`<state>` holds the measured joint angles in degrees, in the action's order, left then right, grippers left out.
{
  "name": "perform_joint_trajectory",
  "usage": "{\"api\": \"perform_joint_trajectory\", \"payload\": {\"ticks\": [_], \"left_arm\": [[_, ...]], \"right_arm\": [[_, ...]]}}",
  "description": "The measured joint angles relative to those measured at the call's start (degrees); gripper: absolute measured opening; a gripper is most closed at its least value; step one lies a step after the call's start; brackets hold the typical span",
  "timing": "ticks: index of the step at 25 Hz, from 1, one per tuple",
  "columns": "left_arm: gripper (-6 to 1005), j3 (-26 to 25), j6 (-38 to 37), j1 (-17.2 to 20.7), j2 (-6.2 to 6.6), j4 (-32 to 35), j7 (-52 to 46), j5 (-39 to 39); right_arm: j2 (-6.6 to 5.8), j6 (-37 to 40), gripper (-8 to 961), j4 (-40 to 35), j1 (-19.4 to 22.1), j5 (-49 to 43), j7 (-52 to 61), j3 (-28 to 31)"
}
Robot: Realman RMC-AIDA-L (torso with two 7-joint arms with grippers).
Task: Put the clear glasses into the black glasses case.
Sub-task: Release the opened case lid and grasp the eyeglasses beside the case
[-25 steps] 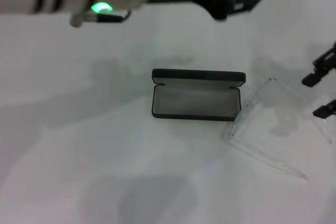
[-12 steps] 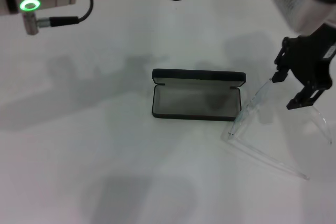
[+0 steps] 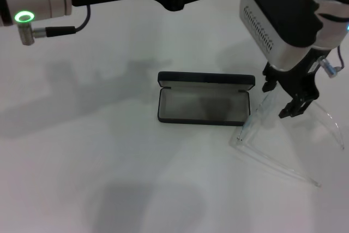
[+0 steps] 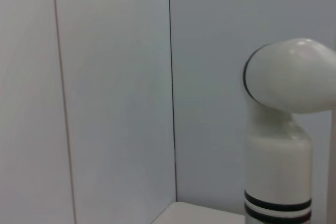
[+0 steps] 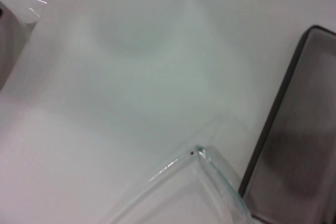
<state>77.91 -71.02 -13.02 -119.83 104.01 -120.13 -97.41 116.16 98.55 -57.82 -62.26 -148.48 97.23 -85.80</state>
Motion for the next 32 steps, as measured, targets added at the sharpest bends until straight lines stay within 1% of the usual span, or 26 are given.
{"api": "perform_joint_trajectory", "payload": {"ticks": [7, 11, 14, 15, 18, 19, 20, 22, 24, 25, 27, 32], "left_arm": [[462, -3.19, -0.2, 0.38, 0.0, -2.17, 0.51, 0.93], [462, -7.14, -3.48, -0.12, 0.08, -5.15, 1.61, 1.23], [462, -13.58, -10.32, -1.51, 0.22, -10.44, 3.31, 2.95], [462, -14.3, -11.06, -1.71, 0.23, -11.01, 3.54, 3.08], [461, -24.1, -22.56, -4.41, 0.84, -20.06, 7.64, 4.69], [461, -26.08, -25.23, -4.98, 1.11, -22.17, 8.76, 5.1], [461, -28.05, -28.25, -5.67, 1.59, -25.34, 10.13, 5.32], [461, -31.38, -34.87, -6.97, 3.4, -33.36, 13.61, 6.01], [461, -31.93, -38.37, -7.32, 4.84, -38.75, 16.63, 6.43], [461, -31.93, -39.63, -7.32, 5.32, -41.03, 18.33, 6.52], [461, -31.69, -41.03, -7.01, 5.48, -43.71, 21.49, 6.24], [461, -28.55, -42.52, -5.99, 5.01, -47.98, 28.03, 3.97]], "right_arm": [[0.03, -2.68, 588, 1.61, 0.14, 1.67, -1.51, -1.99], [0.03, -3.27, 588, 1.66, 0.27, 1.73, -1.98, -2.09], [0.03, -3.63, 588, 1.48, 0.55, 1.77, -2.37, -2.12], [0.03, -3.83, 588, 1.28, 0.73, 1.78, -2.5, -2.12], [0.02, -4.23, 588, 1.1, 0.76, 1.8, -2.81, -2.15], [0.03, -4.31, 587, 1.11, 0.68, 1.8, -2.92, -2.16], [0.02, -4.36, 587, 1.13, 0.62, 1.82, -2.98, -2.17], [0.02, -4.7, 587, 1.29, 0.43, 2.25, -3.33, -2.58], [0.02, -5.18, 587, 1.34, 0.39, 2.89, -3.39, -3.43], [0.02, -5.52, 587, 1.4, 0.38, 3.18, -3.41, -4.04], [0.03, -6.31, 587, 1.5, 0.37, 3.79, -3.43, -5.32], [0.03, -8.27, 587, 1.95, 0.81, 5.02, -3.46, -8.61]]}}
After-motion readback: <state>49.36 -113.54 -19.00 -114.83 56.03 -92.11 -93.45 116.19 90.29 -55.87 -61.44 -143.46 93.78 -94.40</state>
